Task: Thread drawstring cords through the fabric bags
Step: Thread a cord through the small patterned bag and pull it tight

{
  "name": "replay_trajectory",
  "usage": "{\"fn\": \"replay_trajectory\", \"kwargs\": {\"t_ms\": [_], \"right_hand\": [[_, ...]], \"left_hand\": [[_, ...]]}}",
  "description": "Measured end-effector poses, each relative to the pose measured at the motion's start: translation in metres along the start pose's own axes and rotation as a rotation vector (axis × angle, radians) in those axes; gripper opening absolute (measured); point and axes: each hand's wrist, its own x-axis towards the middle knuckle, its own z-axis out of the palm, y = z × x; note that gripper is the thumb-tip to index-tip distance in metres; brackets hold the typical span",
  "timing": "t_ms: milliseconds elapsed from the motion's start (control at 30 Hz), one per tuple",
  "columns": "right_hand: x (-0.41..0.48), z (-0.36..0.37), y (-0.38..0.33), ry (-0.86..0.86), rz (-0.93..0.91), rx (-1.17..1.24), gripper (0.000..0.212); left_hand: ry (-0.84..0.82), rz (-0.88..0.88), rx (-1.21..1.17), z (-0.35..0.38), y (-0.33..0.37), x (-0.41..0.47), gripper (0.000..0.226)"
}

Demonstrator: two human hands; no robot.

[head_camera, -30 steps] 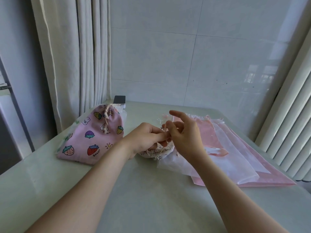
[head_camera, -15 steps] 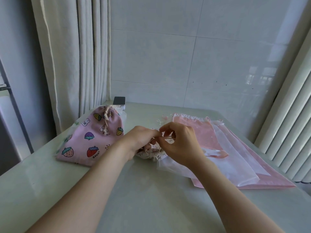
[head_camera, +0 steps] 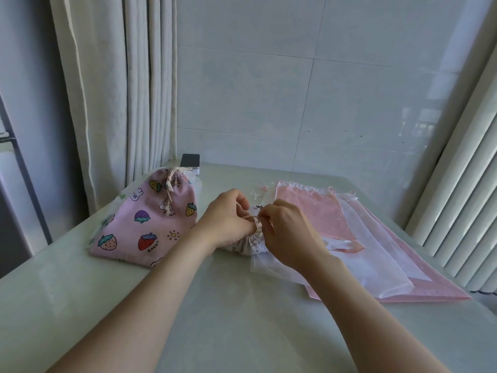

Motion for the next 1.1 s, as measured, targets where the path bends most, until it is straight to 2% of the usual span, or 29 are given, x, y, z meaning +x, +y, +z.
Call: {"fn": "replay_trajectory", "kwargs": {"t_ms": [67,200,367,500,667,800,900,1033,1100], "right_hand": [[0.001,-0.001,-0.001,0.001,0.106,0.101,0.02],[0.002,-0.01,-0.007,-0.02,0.327,0.348,0.02],[0.0,-0.014,-0.013,-0.117,0.495,0.678,0.025],[0.001,-0.016,-0.013,-0.102,0.604,0.945,0.026],[0.004,-0.013,-0.009,-0.065,0.688,1.059,0.025],[0.004,-0.014,-0.009,-0.051,0.693,1.106,0.02],[0.003,-0.015,-0.01,-0.067,0.674,1.135,0.021],[0.002,-0.017,-0.011,-0.051,0.654,1.136,0.021],[0.002,-0.016,-0.01,-0.032,0.668,1.123,0.022]], "left_hand": [[0.089,0.1,0.161,-0.002,-0.001,0.001,0.025],[0.179,0.177,0.376,-0.007,-0.006,0.001,0.039],[0.108,0.212,0.334,-0.004,-0.007,0.0,0.036],[0.053,0.226,0.239,-0.003,-0.001,-0.004,0.024],[0.108,0.181,0.194,-0.004,0.003,-0.005,0.01],[0.056,0.124,0.039,-0.008,0.007,-0.001,0.024],[0.05,0.183,0.109,-0.006,0.009,-0.006,0.008],[0.049,0.276,0.166,0.0,0.004,-0.007,0.014],[0.091,0.256,0.154,-0.001,0.004,-0.005,0.016]]}}
